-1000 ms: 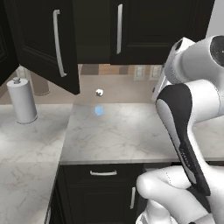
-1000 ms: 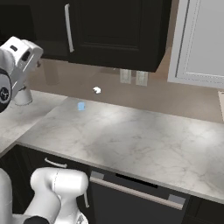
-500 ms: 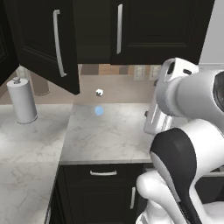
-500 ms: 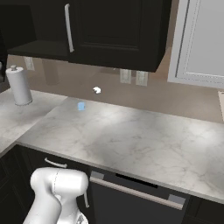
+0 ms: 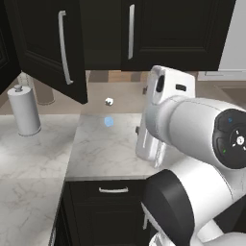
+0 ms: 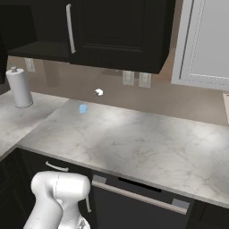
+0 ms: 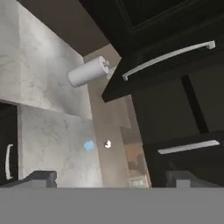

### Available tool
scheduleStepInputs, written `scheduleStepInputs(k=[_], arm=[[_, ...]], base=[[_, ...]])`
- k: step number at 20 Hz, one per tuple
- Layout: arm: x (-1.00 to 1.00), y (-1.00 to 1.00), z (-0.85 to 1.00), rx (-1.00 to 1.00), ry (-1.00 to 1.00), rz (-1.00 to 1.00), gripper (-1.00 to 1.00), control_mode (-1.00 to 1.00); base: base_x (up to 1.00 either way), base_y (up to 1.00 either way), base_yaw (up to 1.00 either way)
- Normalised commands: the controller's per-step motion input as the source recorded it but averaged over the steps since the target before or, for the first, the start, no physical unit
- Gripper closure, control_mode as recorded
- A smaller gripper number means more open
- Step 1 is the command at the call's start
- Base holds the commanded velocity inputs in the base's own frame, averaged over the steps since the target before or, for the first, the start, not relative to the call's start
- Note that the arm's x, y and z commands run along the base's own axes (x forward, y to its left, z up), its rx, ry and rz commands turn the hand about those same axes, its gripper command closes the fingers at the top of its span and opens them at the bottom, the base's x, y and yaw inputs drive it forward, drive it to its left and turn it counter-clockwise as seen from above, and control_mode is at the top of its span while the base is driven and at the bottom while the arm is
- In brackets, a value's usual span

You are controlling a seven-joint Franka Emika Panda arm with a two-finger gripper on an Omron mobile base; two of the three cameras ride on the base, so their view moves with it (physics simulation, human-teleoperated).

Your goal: Close all open cabinet doors.

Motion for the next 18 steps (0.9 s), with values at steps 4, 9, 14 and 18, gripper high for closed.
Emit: scheduleStepInputs(k=[4,9,14,18], arm=[[-0.02,0.71,0.07,-0.03,-0.06,0.17,-1.0,-1.0],[0.06,0.74,0.0,-0.01,-0.01,0.16,-1.0,-1.0],[0.4,0.59,-0.06,0.0,0.0,0.11,-1.0,-1.0],[0.6,0.41,-0.01,0.0,0.0,0.03,-1.0,-1.0]], base=[[0.0,0.0,0.0],[0.0,0.0,0.0],[0.0,0.0,0.0],[0.0,0.0,0.0]])
